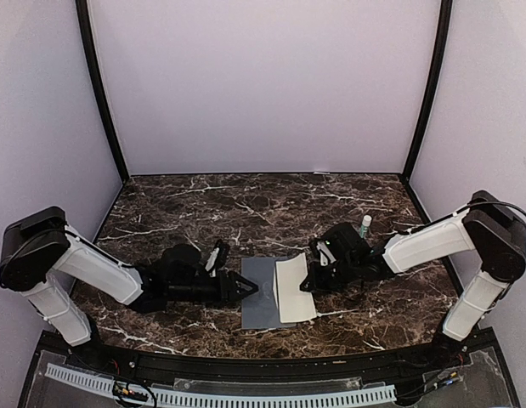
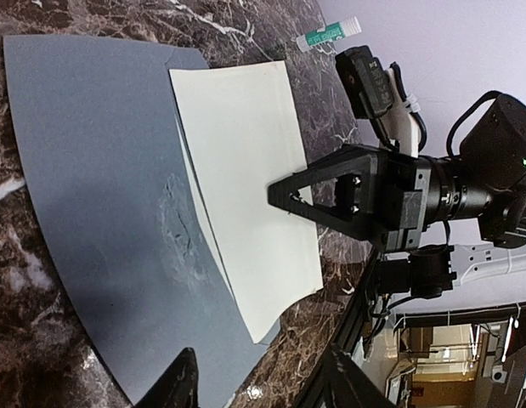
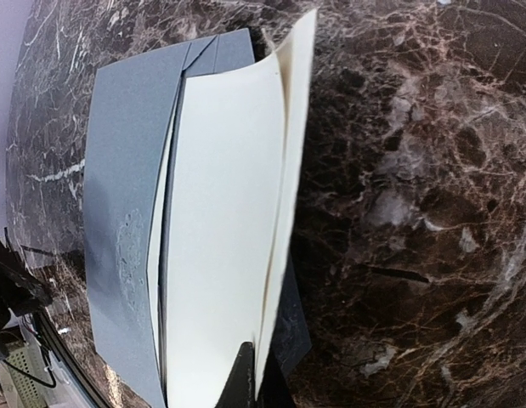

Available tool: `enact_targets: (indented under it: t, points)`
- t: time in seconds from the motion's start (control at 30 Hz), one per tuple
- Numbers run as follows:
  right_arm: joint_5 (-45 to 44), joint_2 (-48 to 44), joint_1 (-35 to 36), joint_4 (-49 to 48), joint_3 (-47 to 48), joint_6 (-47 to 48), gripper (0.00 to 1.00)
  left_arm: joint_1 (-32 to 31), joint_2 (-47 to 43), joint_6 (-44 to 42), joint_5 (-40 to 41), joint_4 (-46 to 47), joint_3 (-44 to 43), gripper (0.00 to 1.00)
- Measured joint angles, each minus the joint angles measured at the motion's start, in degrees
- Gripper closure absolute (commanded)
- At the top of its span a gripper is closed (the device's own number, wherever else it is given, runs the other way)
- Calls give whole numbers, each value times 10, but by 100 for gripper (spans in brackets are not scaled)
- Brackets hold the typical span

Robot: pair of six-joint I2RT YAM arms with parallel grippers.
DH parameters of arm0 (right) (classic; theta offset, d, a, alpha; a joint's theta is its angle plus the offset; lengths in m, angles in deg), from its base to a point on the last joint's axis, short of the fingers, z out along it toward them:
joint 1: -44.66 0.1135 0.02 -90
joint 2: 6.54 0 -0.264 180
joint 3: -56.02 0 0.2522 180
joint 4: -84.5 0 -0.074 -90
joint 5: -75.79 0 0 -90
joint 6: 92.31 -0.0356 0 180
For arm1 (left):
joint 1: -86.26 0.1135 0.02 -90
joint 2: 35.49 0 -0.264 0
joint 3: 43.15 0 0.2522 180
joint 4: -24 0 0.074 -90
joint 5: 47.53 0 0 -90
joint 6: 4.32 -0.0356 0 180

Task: Place the letter into the envelope and seal it
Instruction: Place the letter in the envelope.

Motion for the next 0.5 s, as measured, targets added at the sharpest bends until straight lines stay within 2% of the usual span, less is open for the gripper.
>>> enact_targets:
  t: [0.17,0.5]
  points:
    - [-3,0,0,2,2,3,100,16,-38,-23,21,-59,-6,47]
    - [-3,0,0,5,12,7,100,26,5,-31,22,-105,-14,46]
